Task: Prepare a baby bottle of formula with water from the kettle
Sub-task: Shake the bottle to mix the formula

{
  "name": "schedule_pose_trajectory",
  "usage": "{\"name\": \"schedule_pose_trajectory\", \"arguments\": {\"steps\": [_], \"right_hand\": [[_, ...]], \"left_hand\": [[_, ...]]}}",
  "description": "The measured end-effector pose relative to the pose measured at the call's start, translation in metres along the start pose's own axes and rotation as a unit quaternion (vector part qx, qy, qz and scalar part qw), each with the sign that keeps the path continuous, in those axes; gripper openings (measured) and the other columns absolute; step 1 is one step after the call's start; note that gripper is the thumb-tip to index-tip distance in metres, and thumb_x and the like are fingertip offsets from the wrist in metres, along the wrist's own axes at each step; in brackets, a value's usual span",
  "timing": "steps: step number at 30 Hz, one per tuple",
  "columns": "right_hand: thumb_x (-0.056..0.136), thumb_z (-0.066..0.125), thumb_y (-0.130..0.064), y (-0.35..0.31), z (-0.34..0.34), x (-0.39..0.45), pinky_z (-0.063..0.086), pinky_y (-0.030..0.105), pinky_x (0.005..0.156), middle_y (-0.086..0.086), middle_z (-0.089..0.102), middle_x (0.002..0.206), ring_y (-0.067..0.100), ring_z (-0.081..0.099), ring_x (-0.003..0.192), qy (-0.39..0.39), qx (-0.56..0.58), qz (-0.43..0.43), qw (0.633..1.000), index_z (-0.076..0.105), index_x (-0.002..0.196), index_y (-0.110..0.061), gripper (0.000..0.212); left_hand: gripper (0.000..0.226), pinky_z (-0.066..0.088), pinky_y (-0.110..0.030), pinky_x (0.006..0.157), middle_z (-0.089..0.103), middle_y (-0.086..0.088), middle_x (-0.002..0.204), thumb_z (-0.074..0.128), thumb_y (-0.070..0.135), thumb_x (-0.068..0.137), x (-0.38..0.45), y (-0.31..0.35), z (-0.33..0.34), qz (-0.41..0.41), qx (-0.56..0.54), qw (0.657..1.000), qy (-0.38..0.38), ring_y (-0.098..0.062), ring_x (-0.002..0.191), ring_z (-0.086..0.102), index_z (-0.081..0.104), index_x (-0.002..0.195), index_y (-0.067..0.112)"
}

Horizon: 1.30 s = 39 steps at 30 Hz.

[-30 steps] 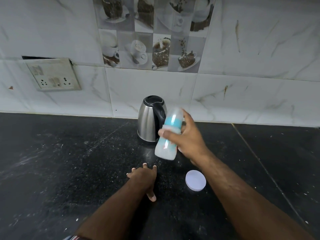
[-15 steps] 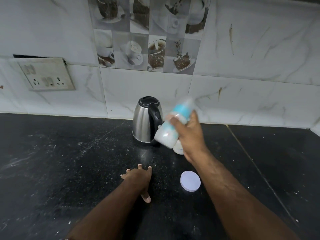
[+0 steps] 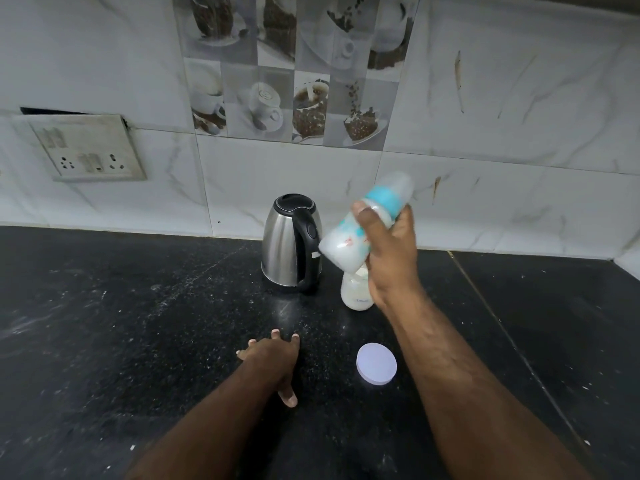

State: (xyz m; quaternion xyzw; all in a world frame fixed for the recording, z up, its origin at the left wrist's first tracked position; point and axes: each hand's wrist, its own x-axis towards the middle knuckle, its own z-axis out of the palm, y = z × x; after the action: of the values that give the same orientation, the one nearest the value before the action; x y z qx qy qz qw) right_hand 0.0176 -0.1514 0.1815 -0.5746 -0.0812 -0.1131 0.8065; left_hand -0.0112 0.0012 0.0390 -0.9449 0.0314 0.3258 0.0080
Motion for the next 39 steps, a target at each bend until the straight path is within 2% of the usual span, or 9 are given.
{"name": "schedule_pose_trajectory", "arguments": {"steps": [4,8,12,16,20,24,28,32,39], "right_hand": [[0.059,0.090,-0.035,0.013,0.004,-0.016,0.060,0.033,0.069,0.004,0.076,0.099,0.015,0.074,0.081,-0.091,-0.142,0.039,0.985,0.057,0.117,-0.023,0.068],[0.058,0.088,-0.036,0.000,0.001,-0.002,0.059,0.035,0.069,-0.005,0.070,0.084,0.013,0.068,0.075,-0.001,0.022,0.003,1.000,0.057,0.105,-0.020,0.059],[0.055,0.089,-0.038,0.014,0.001,-0.020,0.061,0.039,0.071,0.002,0.075,0.092,0.016,0.073,0.079,-0.093,-0.125,0.037,0.987,0.059,0.110,-0.022,0.064],[0.063,0.087,-0.032,-0.002,-0.002,0.000,0.059,0.034,0.069,-0.009,0.070,0.082,0.012,0.068,0.076,0.015,0.051,-0.001,0.999,0.058,0.107,-0.021,0.054],[0.057,0.090,-0.034,0.013,0.002,-0.019,0.062,0.039,0.073,0.001,0.075,0.091,0.018,0.074,0.081,-0.081,-0.117,0.036,0.989,0.060,0.108,-0.024,0.060],[0.065,0.086,-0.030,-0.001,-0.003,0.000,0.057,0.027,0.063,-0.012,0.070,0.079,0.007,0.068,0.071,0.022,0.056,-0.016,0.998,0.057,0.105,-0.019,0.051],[0.056,0.089,-0.040,0.013,0.001,-0.018,0.061,0.039,0.072,0.001,0.076,0.094,0.018,0.075,0.082,-0.072,-0.118,0.036,0.990,0.059,0.108,-0.022,0.063],[0.068,0.085,-0.031,-0.002,-0.004,0.003,0.057,0.030,0.062,-0.010,0.069,0.079,0.009,0.066,0.070,0.027,0.067,-0.016,0.997,0.058,0.103,-0.020,0.045],[0.069,0.083,-0.028,-0.002,-0.001,-0.003,0.057,0.038,0.073,-0.003,0.071,0.083,0.022,0.067,0.079,0.007,0.034,0.012,0.999,0.060,0.102,-0.019,0.041]], "left_hand": [[0.136,0.029,-0.076,0.114,-0.006,-0.015,0.174,0.093,0.039,0.074,0.000,0.000,-0.001,0.001,0.002,1.000,0.000,-0.055,0.154,0.016,-0.007,0.166,0.028],[0.136,0.031,-0.075,0.114,-0.004,-0.015,0.174,0.092,0.042,0.073,0.000,0.000,0.000,-0.001,0.002,1.000,0.002,-0.054,0.153,0.018,-0.006,0.166,0.029],[0.136,0.030,-0.076,0.114,-0.005,-0.016,0.174,0.092,0.041,0.073,0.001,0.000,-0.001,0.001,0.003,1.000,-0.003,-0.055,0.153,0.017,-0.006,0.166,0.028],[0.135,0.029,-0.077,0.114,-0.005,-0.015,0.174,0.092,0.040,0.074,-0.001,0.000,-0.001,-0.001,-0.007,1.000,-0.001,-0.054,0.154,0.015,-0.006,0.166,0.029],[0.135,0.028,-0.077,0.114,-0.006,-0.015,0.174,0.092,0.039,0.075,-0.002,0.000,-0.002,-0.001,-0.003,1.000,-0.007,-0.054,0.154,0.014,-0.007,0.166,0.029],[0.136,0.029,-0.077,0.114,-0.004,-0.015,0.174,0.093,0.041,0.073,0.000,-0.001,-0.001,-0.001,-0.008,1.000,0.000,-0.054,0.154,0.016,-0.005,0.166,0.029],[0.137,0.027,-0.079,0.113,-0.004,-0.015,0.174,0.094,0.039,0.072,0.002,-0.001,-0.001,-0.004,-0.010,1.000,-0.007,-0.055,0.153,0.015,-0.006,0.166,0.030],[0.136,0.027,-0.078,0.114,-0.002,-0.016,0.174,0.093,0.040,0.072,0.002,-0.001,0.000,-0.004,-0.011,1.000,-0.002,-0.055,0.153,0.017,-0.005,0.166,0.029],[0.135,0.027,-0.078,0.113,-0.002,-0.016,0.174,0.093,0.040,0.073,0.001,-0.002,-0.001,0.001,-0.008,1.000,-0.001,-0.055,0.153,0.018,-0.005,0.166,0.029]]}}
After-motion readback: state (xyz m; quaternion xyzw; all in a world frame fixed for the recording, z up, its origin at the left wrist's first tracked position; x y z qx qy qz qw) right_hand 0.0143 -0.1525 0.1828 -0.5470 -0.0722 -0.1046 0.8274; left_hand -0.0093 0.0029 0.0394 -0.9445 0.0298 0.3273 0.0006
